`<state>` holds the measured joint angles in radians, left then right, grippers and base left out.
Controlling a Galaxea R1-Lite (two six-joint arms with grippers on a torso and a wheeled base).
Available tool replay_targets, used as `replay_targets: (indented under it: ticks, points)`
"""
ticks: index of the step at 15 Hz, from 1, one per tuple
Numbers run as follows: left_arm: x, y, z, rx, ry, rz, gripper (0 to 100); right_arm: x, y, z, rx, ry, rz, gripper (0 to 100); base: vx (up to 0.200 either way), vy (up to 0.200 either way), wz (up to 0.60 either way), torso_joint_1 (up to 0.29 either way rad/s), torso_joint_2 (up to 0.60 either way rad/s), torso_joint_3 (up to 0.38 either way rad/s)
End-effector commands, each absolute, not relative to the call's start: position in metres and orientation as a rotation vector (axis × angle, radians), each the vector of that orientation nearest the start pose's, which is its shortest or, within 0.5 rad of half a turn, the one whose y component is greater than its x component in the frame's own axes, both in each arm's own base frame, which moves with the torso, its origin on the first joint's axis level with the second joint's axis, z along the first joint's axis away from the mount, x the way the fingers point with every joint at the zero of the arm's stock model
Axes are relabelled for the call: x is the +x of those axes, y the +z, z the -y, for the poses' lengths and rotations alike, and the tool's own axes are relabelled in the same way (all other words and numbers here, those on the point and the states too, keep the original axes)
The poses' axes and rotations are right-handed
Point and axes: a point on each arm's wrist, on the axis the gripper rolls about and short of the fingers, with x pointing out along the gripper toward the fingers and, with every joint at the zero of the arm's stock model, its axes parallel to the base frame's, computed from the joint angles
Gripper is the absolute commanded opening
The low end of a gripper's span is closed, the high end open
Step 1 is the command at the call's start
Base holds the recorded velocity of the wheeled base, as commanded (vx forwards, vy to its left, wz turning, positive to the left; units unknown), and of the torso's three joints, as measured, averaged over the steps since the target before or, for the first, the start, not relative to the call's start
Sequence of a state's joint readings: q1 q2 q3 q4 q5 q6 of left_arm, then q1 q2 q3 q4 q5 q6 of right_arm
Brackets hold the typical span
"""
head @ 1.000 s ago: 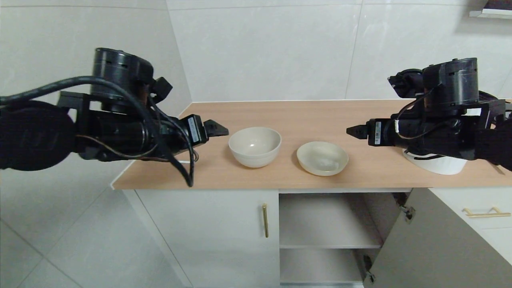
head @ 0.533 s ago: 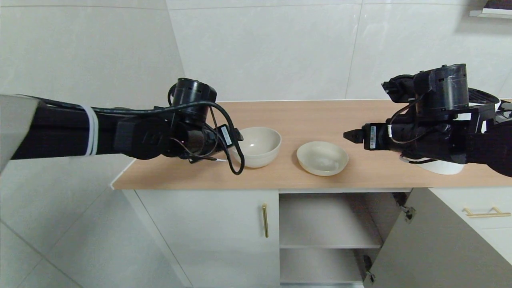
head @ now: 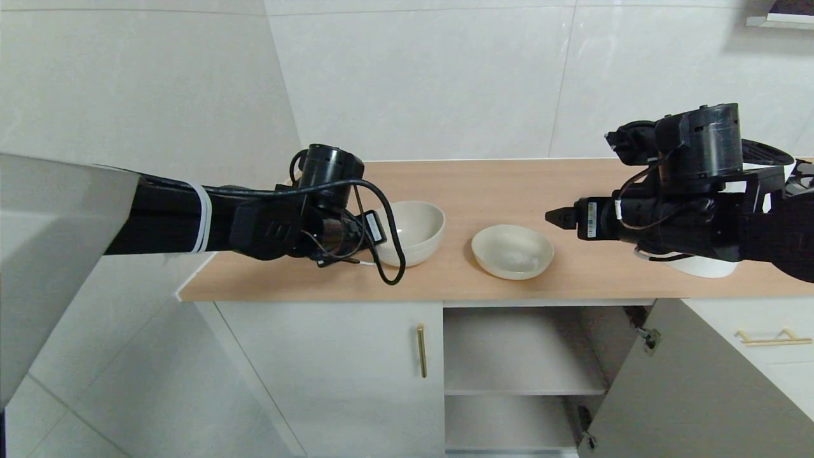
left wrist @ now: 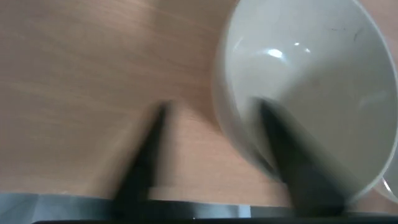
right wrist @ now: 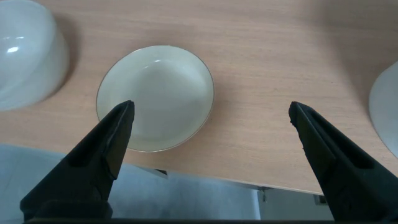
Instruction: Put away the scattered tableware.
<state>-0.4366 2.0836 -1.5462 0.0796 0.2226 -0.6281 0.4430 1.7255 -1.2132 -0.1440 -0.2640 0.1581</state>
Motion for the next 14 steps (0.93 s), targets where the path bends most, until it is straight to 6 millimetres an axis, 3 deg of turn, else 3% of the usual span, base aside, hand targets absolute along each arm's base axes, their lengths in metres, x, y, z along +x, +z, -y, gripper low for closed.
replay_targets:
  ticks: [1,5,7,10,14]
  points:
    - [0.383,0.178,0.173,-0.414,-0.016,-0.611,0,0.3,0.241,-0.136,0.029,0.15,-0.357,100,0.0,0.0,0.0,0.0,0.0,0.0]
    - [0.365,0.2,0.165,-0.442,-0.024,-0.577,0,0.301,0.24,-0.136,0.028,0.146,-0.358,100,0.0,0.0,0.0,0.0,0.0,0.0]
    - [0.338,0.217,0.159,-0.44,-0.054,-0.562,0,0.308,0.233,-0.137,0.02,0.137,-0.378,100,0.0,0.0,0.0,0.0,0.0,0.0]
    - [0.304,0.238,0.154,-0.424,-0.117,-0.532,0,0.329,0.203,-0.146,-0.015,0.104,-0.449,100,0.0,0.0,0.0,0.0,0.0,0.0]
    - [0.282,0.247,0.148,-0.404,-0.222,-0.484,0,0.352,0.172,-0.155,-0.04,0.052,-0.48,100,0.0,0.0,0.0,0.0,0.0,0.0]
